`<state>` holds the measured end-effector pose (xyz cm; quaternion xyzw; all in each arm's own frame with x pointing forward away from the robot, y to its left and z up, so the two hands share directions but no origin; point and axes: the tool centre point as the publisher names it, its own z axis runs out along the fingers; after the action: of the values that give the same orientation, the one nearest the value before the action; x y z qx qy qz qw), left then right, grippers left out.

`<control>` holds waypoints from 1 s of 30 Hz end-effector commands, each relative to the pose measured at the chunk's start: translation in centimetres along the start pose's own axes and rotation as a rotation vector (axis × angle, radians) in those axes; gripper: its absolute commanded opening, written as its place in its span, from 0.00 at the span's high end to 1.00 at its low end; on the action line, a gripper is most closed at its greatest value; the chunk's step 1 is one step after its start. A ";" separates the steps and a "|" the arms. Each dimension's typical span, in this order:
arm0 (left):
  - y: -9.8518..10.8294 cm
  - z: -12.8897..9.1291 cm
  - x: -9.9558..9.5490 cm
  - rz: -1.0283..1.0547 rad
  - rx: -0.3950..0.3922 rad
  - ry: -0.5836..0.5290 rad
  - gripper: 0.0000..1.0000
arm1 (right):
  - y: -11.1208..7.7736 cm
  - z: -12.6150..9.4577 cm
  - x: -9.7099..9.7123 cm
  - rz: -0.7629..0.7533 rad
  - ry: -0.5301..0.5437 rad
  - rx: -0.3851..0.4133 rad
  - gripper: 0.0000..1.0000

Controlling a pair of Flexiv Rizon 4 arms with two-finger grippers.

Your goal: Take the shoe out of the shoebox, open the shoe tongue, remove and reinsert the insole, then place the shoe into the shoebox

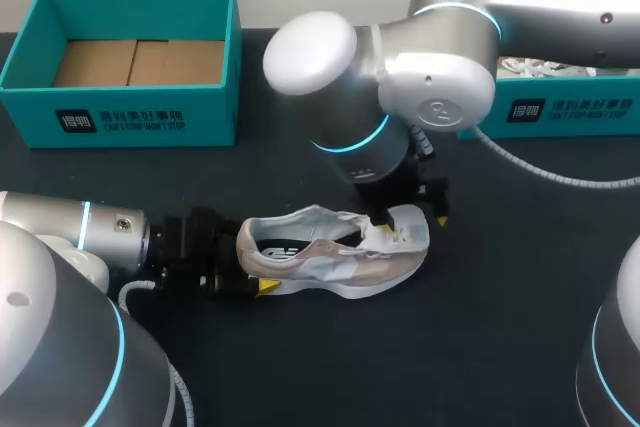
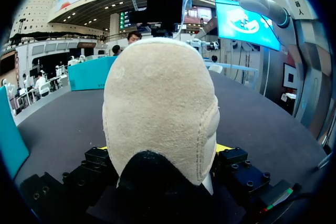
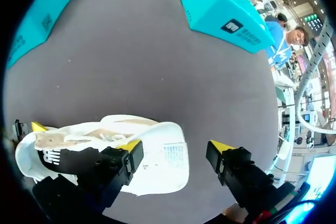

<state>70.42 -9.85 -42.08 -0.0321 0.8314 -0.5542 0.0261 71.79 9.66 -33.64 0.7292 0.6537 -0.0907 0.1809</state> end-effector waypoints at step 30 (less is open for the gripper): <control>0.2 0.2 0.2 0.000 -0.004 -0.002 1.00 | 1.1 -16.4 9.6 -0.708 0.185 -0.341 0.00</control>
<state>70.41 -9.85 -42.08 -0.0320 0.8314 -0.5542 0.0261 72.38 24.33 -22.24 0.4918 0.8397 0.0311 0.2280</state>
